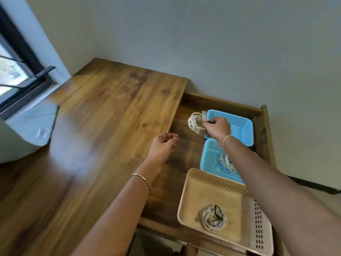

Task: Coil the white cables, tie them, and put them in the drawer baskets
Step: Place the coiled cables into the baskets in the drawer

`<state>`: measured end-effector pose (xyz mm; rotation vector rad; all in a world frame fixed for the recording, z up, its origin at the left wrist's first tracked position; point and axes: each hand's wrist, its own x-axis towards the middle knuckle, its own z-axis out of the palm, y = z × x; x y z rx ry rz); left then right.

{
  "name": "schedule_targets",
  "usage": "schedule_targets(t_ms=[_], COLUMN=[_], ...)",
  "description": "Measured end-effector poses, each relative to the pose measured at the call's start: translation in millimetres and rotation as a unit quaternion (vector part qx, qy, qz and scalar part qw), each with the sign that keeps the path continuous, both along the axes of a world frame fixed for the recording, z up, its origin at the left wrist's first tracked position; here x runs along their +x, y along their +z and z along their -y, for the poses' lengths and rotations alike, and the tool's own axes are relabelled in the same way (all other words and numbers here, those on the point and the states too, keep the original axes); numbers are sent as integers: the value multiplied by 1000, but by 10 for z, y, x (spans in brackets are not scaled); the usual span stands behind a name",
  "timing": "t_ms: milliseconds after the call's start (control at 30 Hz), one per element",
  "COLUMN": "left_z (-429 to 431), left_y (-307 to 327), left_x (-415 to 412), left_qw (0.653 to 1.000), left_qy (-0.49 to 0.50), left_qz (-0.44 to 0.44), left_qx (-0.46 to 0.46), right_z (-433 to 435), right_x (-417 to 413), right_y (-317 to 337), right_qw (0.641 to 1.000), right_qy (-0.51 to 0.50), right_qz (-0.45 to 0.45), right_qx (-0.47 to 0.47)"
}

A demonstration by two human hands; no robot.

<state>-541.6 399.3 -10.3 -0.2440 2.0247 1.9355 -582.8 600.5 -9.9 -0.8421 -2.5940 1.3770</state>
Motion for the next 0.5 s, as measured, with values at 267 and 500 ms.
schedule_targets(t_ms=[267, 500], left_z=[-663, -953], left_y=[-436, -712], left_x=[-244, -420], left_qw=[998, 993], left_qy=[-49, -72], left_qz=[4, 1], left_qx=[-51, -97], right_z=[-1059, -1336], right_x=[-106, -275], right_y=[-389, -793], right_qw=[992, 984], right_qy=[-100, -141], right_qz=[69, 105], right_qx=[30, -19])
